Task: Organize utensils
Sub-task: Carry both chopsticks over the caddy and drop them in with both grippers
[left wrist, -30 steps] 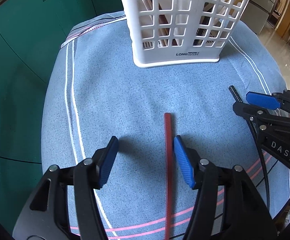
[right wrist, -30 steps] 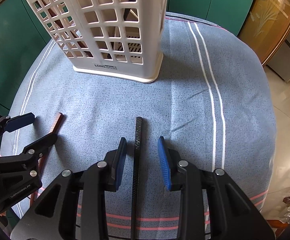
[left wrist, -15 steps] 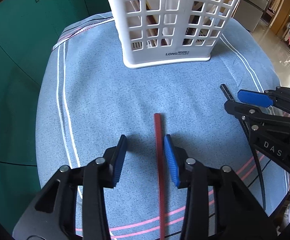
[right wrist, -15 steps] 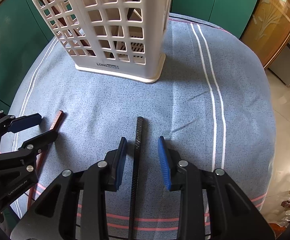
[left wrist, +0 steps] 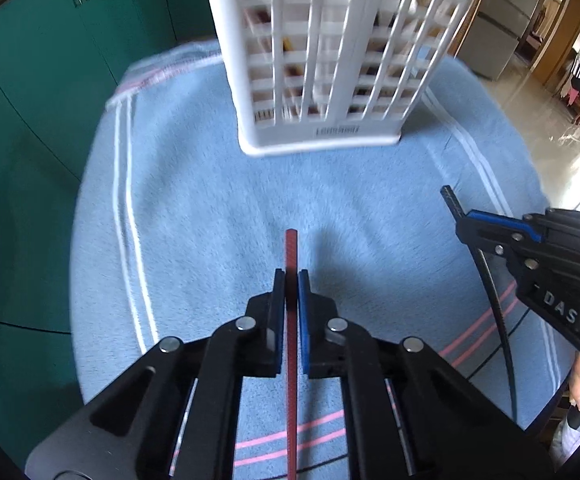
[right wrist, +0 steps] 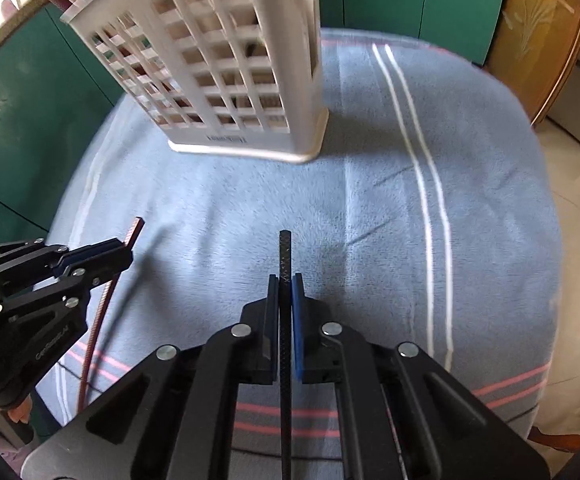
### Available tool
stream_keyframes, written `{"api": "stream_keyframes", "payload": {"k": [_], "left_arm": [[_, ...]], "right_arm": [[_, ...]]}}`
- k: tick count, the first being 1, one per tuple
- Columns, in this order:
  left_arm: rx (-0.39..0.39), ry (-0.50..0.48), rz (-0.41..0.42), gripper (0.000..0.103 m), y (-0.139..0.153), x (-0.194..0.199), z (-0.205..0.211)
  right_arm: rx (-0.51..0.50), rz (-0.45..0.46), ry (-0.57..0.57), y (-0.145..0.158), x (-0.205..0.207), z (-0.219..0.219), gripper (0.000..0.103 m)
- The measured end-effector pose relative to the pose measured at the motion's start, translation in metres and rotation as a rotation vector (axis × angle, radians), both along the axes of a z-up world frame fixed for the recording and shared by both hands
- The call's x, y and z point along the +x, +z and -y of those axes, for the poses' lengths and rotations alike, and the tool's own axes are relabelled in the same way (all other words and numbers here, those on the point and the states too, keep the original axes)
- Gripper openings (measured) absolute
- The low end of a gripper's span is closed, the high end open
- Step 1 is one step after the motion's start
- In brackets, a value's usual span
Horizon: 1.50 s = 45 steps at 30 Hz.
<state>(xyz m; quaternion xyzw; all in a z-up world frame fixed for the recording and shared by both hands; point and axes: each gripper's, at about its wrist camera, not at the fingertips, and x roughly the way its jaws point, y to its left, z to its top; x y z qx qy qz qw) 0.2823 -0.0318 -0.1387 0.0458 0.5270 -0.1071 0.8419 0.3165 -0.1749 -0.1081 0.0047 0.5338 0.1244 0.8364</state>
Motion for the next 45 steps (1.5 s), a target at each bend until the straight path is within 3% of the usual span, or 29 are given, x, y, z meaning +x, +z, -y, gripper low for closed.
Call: {"api": "stream_keyframes", "payload": {"k": [11, 19, 22, 35, 39, 45], "left_arm": [[-0.061, 0.007, 0.222, 0.006, 0.086, -0.037, -0.013], [-0.157, 0.047, 0.352, 0.006, 0.126, -0.053, -0.026], [-0.179, 0.076, 0.414, 0.006, 0.14, -0.058, -0.034], [-0.183, 0.092, 0.492, 0.006, 0.168, -0.067, -0.042], [-0.181, 0.083, 0.549, 0.006, 0.193, -0.066, -0.042], [-0.2, 0.072, 0.703, 0.006, 0.247, -0.06, -0.046]], "right_arm": [[0.101, 0.229, 0.021, 0.098, -0.054, 0.015, 0.007], [0.13, 0.377, 0.022, 0.143, -0.079, 0.008, 0.007], [0.136, 0.402, 0.033, 0.154, -0.083, 0.006, 0.007], [0.136, 0.496, 0.054, 0.185, -0.091, -0.004, 0.007], [0.118, 0.534, 0.079, 0.205, -0.09, -0.011, 0.007], [0.105, 0.573, 0.112, 0.24, -0.077, -0.02, 0.007]]}}
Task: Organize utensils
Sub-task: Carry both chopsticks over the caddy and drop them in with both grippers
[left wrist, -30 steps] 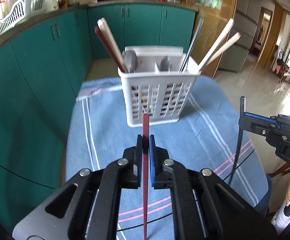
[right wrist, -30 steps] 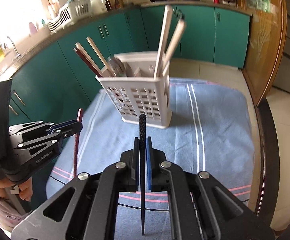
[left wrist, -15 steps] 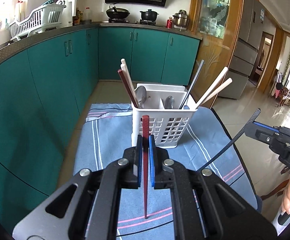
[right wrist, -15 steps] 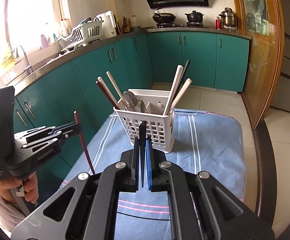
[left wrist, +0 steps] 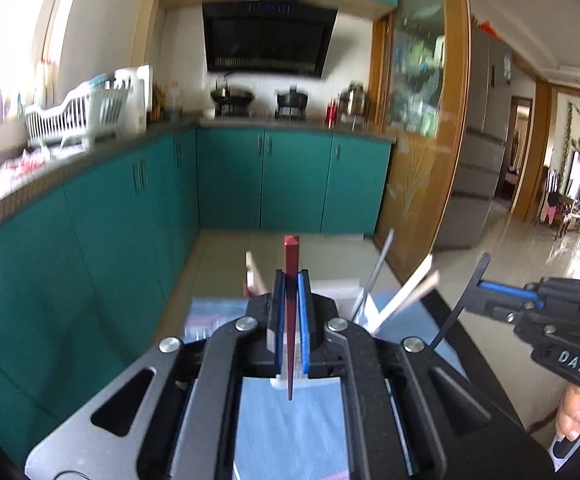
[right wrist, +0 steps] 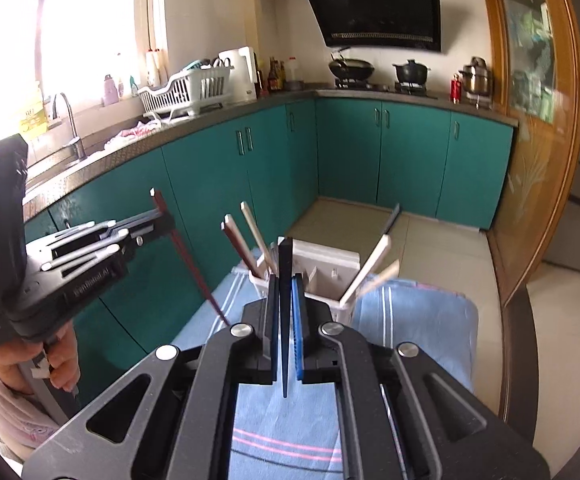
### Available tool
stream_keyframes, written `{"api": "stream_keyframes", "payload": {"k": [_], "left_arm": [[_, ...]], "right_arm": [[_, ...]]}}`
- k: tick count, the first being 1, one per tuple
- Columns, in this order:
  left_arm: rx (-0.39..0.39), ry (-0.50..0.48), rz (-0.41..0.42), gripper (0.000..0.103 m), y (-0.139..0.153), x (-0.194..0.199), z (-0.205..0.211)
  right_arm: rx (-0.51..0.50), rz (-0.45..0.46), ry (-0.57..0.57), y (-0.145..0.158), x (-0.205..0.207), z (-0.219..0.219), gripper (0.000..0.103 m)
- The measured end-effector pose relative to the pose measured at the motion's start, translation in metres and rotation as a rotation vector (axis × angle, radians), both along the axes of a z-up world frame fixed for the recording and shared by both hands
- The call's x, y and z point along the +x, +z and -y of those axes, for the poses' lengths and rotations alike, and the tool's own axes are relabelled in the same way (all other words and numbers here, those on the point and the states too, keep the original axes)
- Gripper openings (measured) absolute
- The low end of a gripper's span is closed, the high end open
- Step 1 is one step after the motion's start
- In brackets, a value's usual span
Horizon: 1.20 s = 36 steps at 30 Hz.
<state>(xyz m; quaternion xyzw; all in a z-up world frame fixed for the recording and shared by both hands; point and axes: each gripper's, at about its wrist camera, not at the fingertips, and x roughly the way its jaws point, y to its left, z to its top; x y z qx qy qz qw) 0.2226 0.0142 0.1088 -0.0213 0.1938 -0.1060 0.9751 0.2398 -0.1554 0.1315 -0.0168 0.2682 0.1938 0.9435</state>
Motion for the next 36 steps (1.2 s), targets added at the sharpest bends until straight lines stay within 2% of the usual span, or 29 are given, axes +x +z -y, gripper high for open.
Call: {"api": "stream_keyframes", "payload": {"k": [3, 6, 10, 13, 18, 20, 26, 31, 32, 34, 35, 36], "left_arm": [[-0.04, 0.009, 0.052, 0.006, 0.023, 0.009, -0.005], [-0.079, 0.052, 0.084, 0.006, 0.039, 0.024, -0.011], [-0.119, 0.081, 0.118, 0.006, 0.047, 0.044, -0.014], [-0.13, 0.102, 0.132, 0.006, 0.044, 0.057, -0.011], [-0.11, 0.113, 0.096, 0.006, 0.014, 0.083, 0.003], [-0.081, 0.118, 0.07, 0.006, -0.002, 0.091, 0.01], [-0.063, 0.115, -0.022, 0.006, -0.041, 0.104, 0.013], [-0.073, 0.121, -0.051, 0.006, -0.055, 0.105, 0.005], [-0.081, 0.123, -0.05, 0.009, -0.056, 0.103, 0.002], [-0.087, 0.12, -0.047, 0.027, -0.056, 0.1, -0.001], [-0.091, 0.117, -0.04, 0.035, -0.056, 0.096, -0.003], [-0.09, 0.118, -0.031, 0.038, -0.055, 0.091, -0.004]], "right_arm": [[0.013, 0.028, -0.009, 0.022, 0.012, 0.003, 0.007], [0.074, 0.04, -0.016, 0.049, 0.031, 0.014, 0.007], [0.089, 0.062, -0.052, 0.07, 0.051, 0.022, 0.007], [0.097, 0.09, -0.091, 0.076, 0.064, 0.025, 0.007], [0.089, 0.097, -0.158, 0.06, 0.086, 0.026, 0.007], [0.069, 0.095, -0.182, 0.043, 0.097, 0.024, 0.007], [0.054, -0.017, -0.19, -0.013, 0.126, 0.021, 0.007], [0.06, -0.057, -0.185, -0.032, 0.131, 0.019, 0.007], [0.059, -0.059, -0.185, -0.034, 0.13, 0.018, 0.007], [0.057, -0.054, -0.187, -0.036, 0.125, 0.018, 0.008], [0.052, -0.047, -0.192, -0.035, 0.122, 0.019, 0.01], [0.047, -0.035, -0.2, -0.034, 0.118, 0.02, 0.019]]}}
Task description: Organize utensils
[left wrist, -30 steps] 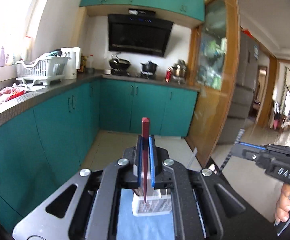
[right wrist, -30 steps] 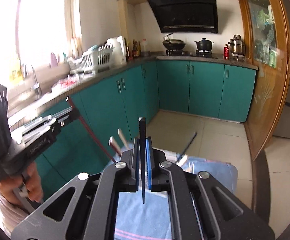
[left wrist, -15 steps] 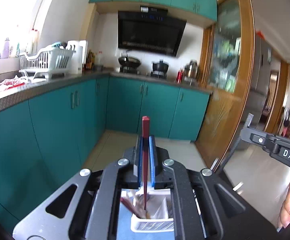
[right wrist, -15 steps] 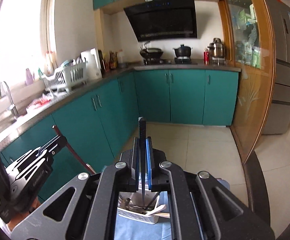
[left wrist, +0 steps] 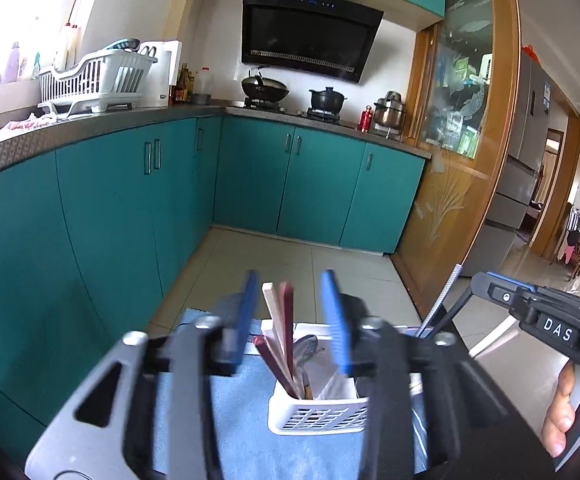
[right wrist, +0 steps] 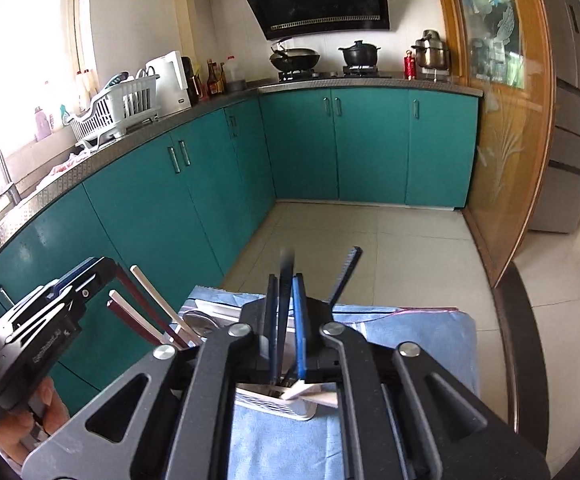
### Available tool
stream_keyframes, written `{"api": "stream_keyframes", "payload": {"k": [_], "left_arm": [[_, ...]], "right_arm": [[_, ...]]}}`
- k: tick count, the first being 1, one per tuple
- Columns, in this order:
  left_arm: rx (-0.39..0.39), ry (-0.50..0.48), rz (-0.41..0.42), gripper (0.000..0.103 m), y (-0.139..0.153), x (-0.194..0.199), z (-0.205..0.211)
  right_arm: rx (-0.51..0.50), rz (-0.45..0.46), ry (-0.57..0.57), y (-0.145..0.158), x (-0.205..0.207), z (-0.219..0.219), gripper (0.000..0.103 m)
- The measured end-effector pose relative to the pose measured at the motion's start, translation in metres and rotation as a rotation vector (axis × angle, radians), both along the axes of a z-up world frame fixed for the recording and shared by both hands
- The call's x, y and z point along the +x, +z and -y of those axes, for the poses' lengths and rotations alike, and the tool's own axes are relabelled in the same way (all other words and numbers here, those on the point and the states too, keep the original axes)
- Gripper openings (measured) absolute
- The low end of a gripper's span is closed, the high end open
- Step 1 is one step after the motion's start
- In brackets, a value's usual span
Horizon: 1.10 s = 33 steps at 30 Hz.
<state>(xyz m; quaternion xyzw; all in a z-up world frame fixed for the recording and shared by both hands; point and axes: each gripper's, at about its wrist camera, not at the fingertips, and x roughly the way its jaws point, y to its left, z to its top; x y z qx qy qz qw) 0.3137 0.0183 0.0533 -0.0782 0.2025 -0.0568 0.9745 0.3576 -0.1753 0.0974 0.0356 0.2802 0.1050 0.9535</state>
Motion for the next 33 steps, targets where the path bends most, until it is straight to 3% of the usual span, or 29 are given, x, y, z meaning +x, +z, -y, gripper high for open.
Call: {"api": "stream_keyframes", "payload": {"k": [1, 6, 10, 19, 21, 25, 33], "left_arm": [[0.007, -0.002, 0.009, 0.04, 0.001, -0.007, 0.0], [0.066, 0.009, 0.059, 0.051, 0.005, -0.039, 0.004], [0.107, -0.001, 0.104, 0.06, 0.006, -0.072, 0.01], [0.158, 0.003, 0.117, 0.077, -0.003, -0.131, 0.016], [0.172, 0.004, 0.116, 0.087, -0.008, -0.149, 0.017], [0.175, 0.013, 0.125, 0.097, -0.021, -0.186, 0.013], [0.203, 0.043, 0.109, 0.099, -0.054, -0.25, 0.0]], "right_arm": [[-0.004, 0.011, -0.006, 0.002, -0.003, 0.001, 0.031], [-0.018, 0.135, -0.023, 0.021, -0.047, 0.008, 0.048], [-0.006, 0.245, -0.034, 0.031, -0.092, 0.018, 0.074], [0.017, 0.315, -0.075, 0.013, -0.169, 0.041, 0.099], [0.034, 0.313, -0.088, 0.004, -0.183, 0.047, 0.1], [0.038, 0.288, -0.102, -0.022, -0.208, 0.052, 0.1], [0.011, 0.199, -0.141, -0.082, -0.251, 0.05, 0.1]]}}
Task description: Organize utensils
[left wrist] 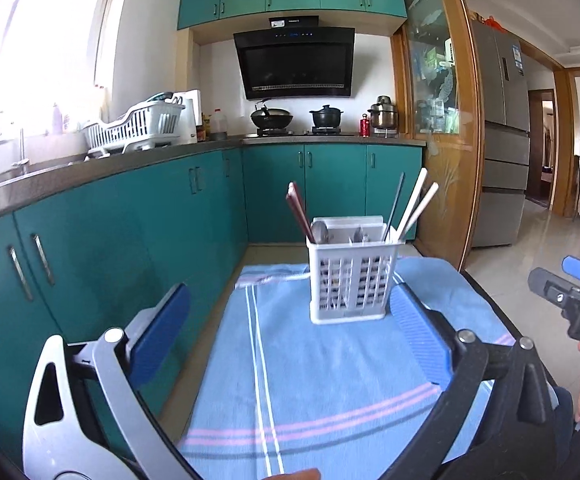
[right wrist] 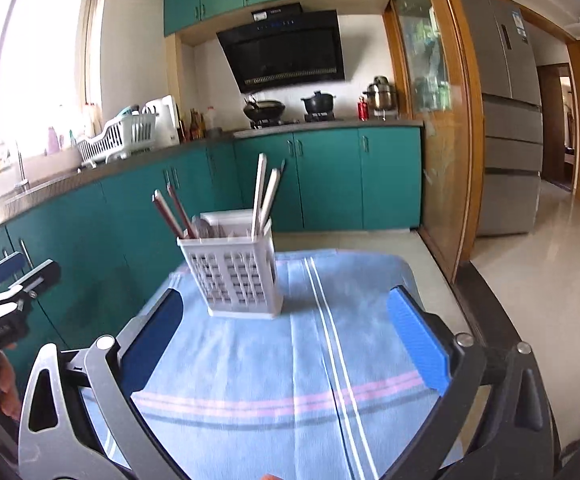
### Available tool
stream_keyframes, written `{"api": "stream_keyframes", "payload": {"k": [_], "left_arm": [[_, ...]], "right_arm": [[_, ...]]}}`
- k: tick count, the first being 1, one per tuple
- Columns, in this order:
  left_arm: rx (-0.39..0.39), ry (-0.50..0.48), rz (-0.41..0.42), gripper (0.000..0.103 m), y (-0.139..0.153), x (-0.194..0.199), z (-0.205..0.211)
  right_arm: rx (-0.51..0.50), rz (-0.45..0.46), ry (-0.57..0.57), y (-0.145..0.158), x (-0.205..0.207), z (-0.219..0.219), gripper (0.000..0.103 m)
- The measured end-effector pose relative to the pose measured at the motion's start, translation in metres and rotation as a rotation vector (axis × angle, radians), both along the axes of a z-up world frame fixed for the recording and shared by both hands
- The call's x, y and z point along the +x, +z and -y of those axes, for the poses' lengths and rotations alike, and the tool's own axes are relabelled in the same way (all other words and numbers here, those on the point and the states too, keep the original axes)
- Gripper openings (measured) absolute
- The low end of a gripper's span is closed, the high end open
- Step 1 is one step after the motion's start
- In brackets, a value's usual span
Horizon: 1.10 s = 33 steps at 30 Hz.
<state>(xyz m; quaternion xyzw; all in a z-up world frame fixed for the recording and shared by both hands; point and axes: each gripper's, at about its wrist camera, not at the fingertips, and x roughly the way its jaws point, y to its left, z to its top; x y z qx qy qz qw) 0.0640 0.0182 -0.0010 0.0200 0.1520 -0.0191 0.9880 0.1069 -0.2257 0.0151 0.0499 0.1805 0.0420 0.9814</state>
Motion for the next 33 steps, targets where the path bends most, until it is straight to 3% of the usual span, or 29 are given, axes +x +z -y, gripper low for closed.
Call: {"api": "stream_keyframes", "payload": {"k": [6, 12, 33], "left_arm": [[0.039, 0.013, -0.029, 0.099, -0.012, -0.022, 0.003], [-0.011, -0.004, -0.04, 0.099, -0.01, -0.031, -0.001], [-0.005, -0.018, -0.022, 0.099, -0.006, -0.042, 0.005]], "right_arm": [[-0.039, -0.013, -0.002, -0.007, -0.024, -0.018, 0.1], [-0.144, -0.003, -0.012, -0.004, -0.036, -0.043, 0.1], [-0.066, 0.003, -0.03, -0.005, -0.057, -0.03, 0.1]]}}
